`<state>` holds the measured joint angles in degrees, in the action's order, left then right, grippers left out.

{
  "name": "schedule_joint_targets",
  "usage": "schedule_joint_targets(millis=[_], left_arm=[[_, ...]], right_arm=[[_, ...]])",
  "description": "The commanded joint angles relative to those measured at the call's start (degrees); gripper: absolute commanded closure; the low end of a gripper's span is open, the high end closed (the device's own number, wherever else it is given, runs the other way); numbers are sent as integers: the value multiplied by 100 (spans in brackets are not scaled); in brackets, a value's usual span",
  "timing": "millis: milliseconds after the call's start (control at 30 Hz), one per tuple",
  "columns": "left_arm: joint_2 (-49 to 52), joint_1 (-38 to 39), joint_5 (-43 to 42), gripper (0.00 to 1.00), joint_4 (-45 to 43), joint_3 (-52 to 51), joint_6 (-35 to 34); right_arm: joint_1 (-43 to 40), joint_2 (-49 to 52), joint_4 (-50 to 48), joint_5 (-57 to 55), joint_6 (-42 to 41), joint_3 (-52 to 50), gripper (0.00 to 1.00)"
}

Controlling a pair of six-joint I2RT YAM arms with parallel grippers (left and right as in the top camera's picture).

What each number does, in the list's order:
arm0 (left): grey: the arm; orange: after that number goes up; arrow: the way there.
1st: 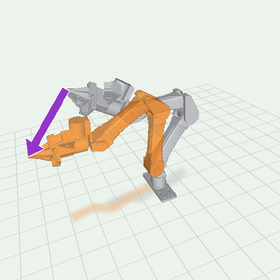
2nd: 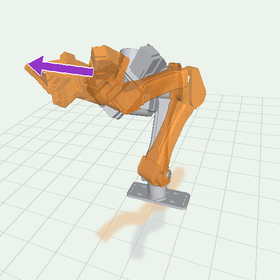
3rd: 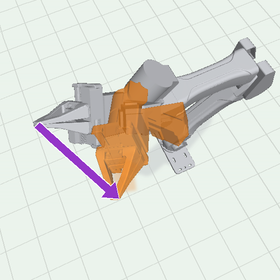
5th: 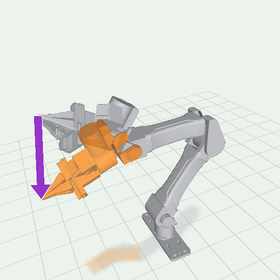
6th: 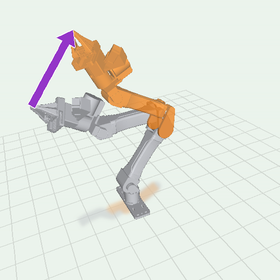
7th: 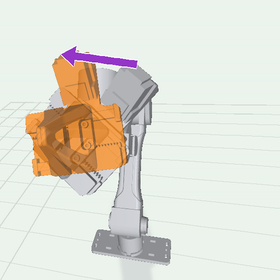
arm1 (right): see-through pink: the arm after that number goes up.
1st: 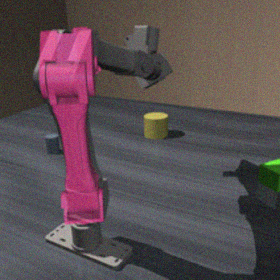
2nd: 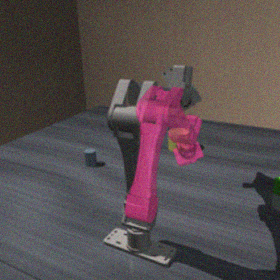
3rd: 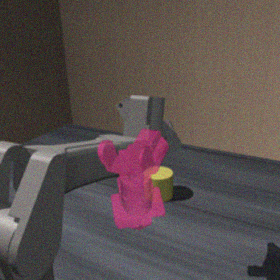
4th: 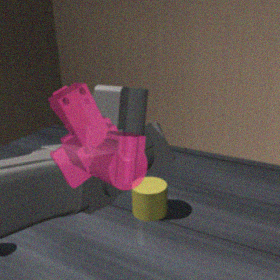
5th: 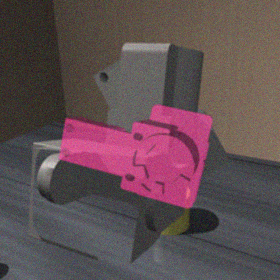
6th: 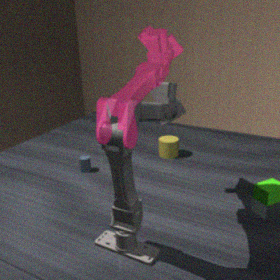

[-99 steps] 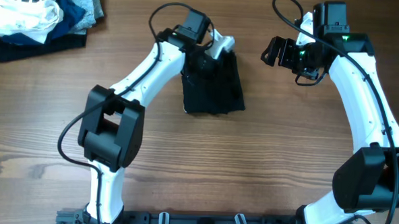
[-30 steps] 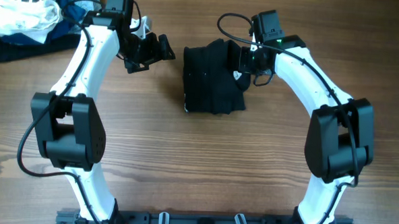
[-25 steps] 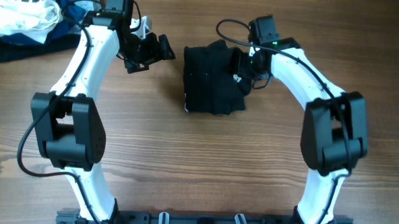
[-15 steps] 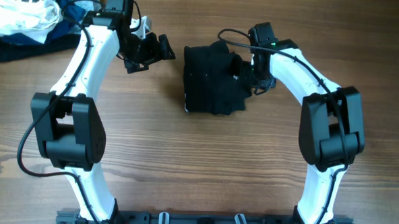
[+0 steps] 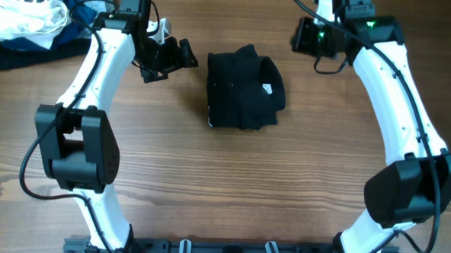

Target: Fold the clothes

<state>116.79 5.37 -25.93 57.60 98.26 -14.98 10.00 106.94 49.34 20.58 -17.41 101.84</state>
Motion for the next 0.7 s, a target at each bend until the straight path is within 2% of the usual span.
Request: schedule_joint_targets(millis=[0,333,567,667], left_arm=[[55,92,37,7,-13,22,-48],[55,269,334,5,-11,22,-50],[55,280,334,5,-15,22,-48],[55,280,337,4,-15,22,-48]], right_arm=[[249,295,-448,1720,214,-2,96],[400,1792,-909,3646,166,-2,96],[-243,2887,-1902,4734,-398,-2,96],[-466,3220,-2164,4802,-791,-2,96]])
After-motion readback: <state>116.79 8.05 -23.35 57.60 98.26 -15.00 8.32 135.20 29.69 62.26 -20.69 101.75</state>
